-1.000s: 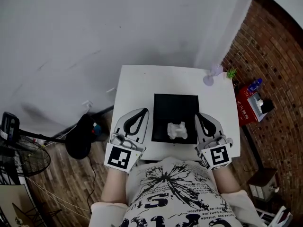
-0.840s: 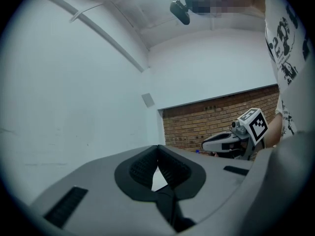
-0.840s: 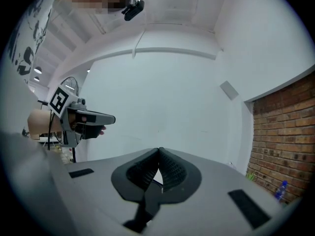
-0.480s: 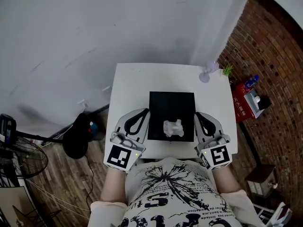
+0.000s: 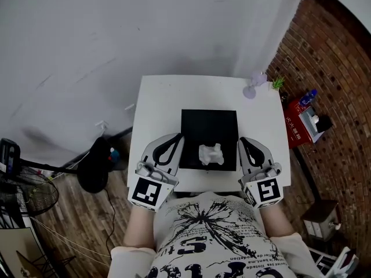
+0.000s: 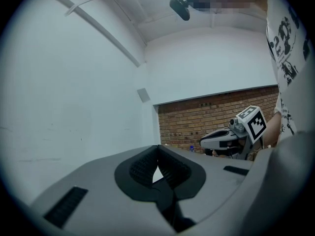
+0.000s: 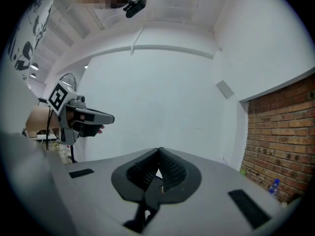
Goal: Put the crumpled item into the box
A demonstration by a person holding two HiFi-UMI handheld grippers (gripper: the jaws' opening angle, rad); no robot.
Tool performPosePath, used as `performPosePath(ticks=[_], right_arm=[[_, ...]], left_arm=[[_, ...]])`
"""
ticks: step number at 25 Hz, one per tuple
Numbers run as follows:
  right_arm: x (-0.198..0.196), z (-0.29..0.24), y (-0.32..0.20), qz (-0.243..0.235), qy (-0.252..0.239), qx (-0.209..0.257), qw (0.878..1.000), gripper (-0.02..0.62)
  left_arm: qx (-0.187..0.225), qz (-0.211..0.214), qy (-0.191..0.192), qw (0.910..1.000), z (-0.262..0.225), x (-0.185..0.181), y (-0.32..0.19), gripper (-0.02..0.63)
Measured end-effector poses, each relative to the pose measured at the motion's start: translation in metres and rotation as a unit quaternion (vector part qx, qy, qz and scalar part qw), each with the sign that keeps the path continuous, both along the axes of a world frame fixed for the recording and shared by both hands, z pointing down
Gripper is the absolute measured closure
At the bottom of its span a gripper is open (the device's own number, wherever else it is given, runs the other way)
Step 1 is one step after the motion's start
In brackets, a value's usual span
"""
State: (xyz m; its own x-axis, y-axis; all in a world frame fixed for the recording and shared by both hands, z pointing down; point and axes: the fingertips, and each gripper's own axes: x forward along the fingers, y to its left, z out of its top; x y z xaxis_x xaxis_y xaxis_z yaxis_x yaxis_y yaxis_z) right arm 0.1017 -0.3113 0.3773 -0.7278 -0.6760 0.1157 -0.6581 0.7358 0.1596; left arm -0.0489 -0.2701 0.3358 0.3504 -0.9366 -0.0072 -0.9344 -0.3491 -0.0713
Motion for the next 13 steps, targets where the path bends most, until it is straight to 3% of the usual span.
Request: performPosePath(ticks=[13], right_arm=[[-0.001,0.024,-0.008,0.005,0.016,-0.033,0.999,0.581]], left_arm=[[-0.026,-0.022,-0.011,0.9993,0.018,-0.009,-0.001,0.592]])
